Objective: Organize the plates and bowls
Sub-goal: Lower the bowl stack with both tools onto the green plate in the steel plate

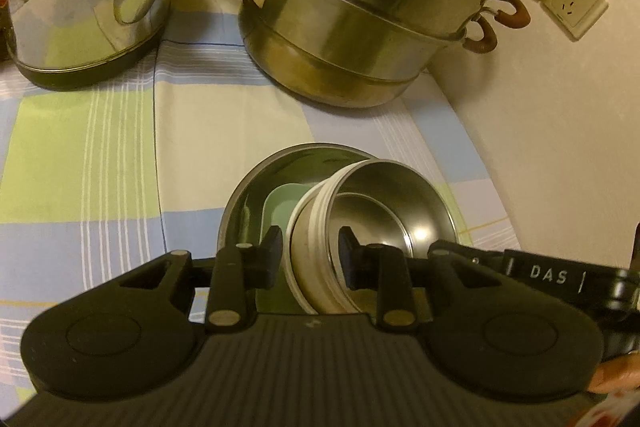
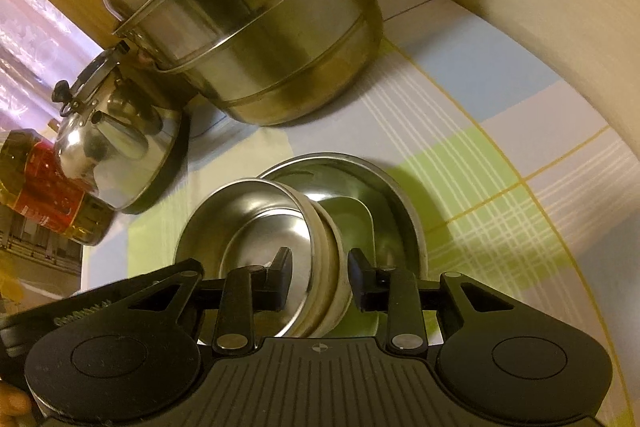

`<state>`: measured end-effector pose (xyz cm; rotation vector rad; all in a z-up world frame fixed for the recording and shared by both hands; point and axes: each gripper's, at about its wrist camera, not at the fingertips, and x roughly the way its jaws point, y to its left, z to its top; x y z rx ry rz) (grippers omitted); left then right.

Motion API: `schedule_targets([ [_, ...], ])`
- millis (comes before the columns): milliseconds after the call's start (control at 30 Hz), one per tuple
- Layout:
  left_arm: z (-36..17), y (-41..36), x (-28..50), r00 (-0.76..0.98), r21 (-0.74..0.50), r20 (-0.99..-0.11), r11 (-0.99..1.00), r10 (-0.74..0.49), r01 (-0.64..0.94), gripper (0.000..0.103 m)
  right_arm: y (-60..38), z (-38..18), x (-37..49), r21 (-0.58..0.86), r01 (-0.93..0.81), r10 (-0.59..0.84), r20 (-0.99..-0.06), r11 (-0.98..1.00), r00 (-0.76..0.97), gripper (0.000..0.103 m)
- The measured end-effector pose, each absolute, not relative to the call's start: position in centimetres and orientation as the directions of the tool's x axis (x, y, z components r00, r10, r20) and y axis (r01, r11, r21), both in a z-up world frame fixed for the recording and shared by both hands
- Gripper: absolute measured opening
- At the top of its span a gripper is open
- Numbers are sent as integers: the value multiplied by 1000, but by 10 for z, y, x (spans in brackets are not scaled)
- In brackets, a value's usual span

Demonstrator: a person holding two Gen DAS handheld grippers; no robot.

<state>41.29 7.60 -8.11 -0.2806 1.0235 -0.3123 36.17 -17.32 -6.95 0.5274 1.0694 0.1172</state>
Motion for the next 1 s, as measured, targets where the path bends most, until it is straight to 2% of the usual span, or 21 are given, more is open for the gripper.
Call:
schedule_targets([
  [133,-83,75,410,479,-360,-793,924,-375,127,25,-174,-73,357,477,160,347,-795,865,497,30],
  [200,-84,75,409,474,-374,-790,918,-389,129,19,-176,-76,355,488,157,355,-787,859,505,21],
  [267,-83,74,409,471,-387,-785,912,-403,135,14,-177,-76,354,493,165,356,-785,854,507,20],
  [300,-83,73,409,470,-386,-785,912,-404,139,14,-177,-75,354,494,162,355,-782,854,512,12],
  [400,-82,69,408,470,-357,-793,921,-387,155,14,-178,-75,356,503,180,360,-785,845,504,12],
  [1000,-81,68,423,395,-376,-832,919,-390,117,13,-187,-60,386,490,303,377,-852,817,363,12],
])
